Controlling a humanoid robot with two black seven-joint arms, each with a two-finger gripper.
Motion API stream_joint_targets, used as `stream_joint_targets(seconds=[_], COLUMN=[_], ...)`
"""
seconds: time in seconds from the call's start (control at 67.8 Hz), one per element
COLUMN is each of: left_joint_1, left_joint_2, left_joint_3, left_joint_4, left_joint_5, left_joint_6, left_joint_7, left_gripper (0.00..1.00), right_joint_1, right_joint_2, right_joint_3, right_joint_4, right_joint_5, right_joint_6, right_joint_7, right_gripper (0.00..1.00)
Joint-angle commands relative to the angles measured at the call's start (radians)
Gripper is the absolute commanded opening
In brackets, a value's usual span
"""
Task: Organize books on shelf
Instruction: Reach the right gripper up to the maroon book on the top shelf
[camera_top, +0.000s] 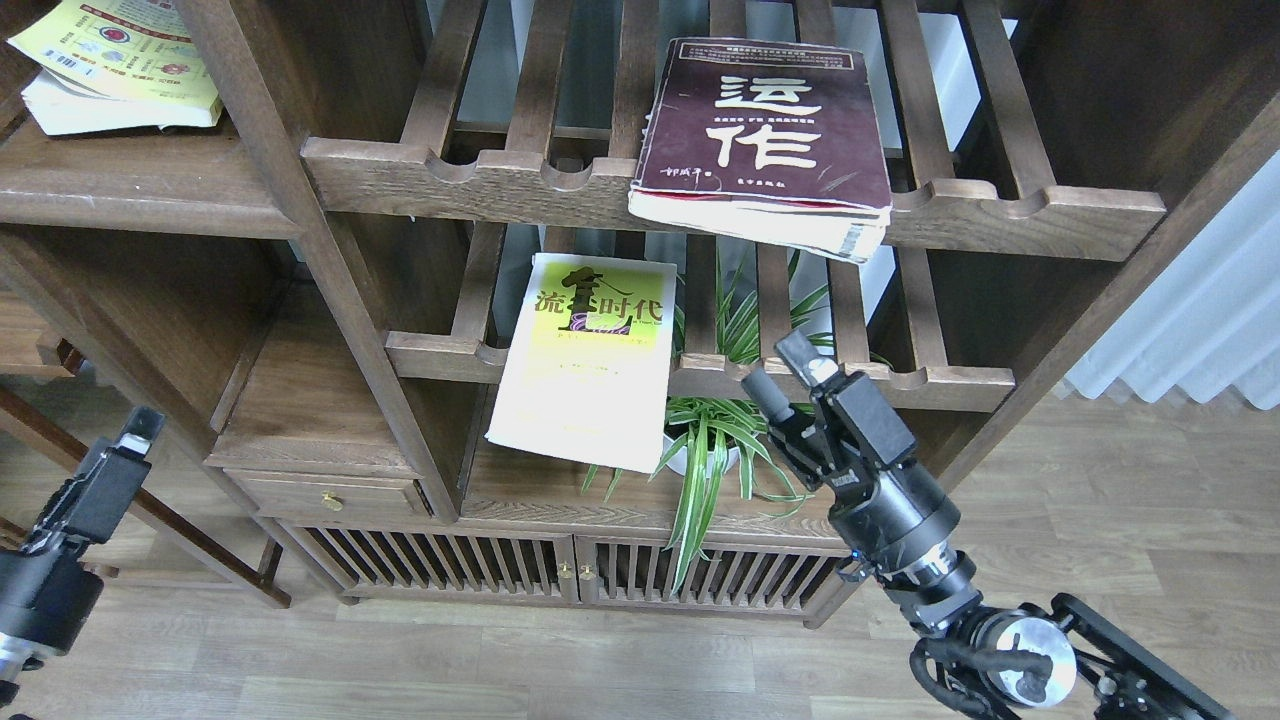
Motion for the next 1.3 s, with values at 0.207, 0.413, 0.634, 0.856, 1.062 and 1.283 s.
stream_joint_targets(seconds=[0.207, 0.413, 0.634, 0.856, 1.062, 1.283], left_joint_1=[-0.001, -0.001, 0.001, 0.001, -0.003, -0.004], left_joint_2=[0.000, 0.000, 0.000, 0.000, -0.001, -0.001], left_joint_3=[0.002, 0.002, 0.002, 0.002, 0.003, 0.003], left_joint_4=[0.003, 0.005, 0.014, 0.014, 0.020, 0.028], left_joint_5=[0.000, 0.000, 0.000, 0.000, 0.000, 0.000], left_joint_6=[0.000, 0.000, 0.000, 0.000, 0.000, 0.000], left_joint_7=[0.000, 0.000, -0.002, -0.002, -0.002, -0.003], left_gripper=[0.99, 0.99, 0.99, 0.99, 0.99, 0.99], right_joint_1=[0.078, 0.123, 0.159, 0.179, 0.183, 0.198], right_joint_2=[0.051, 0.080, 0.103, 0.109, 0.137, 0.139], right_joint_3=[0.004, 0.004, 0.004, 0.027, 0.056, 0.058], right_joint_4=[-0.001, -0.003, -0.004, -0.007, -0.010, -0.018], right_joint_5=[-0.007, -0.009, -0.010, -0.010, -0.010, -0.009], right_joint_6=[-0.036, -0.104, -0.128, -0.162, -0.197, -0.205], right_joint_7=[0.003, 0.003, 0.003, 0.003, 0.003, 0.003], right_gripper=[0.98, 0.98, 0.98, 0.98, 0.98, 0.98])
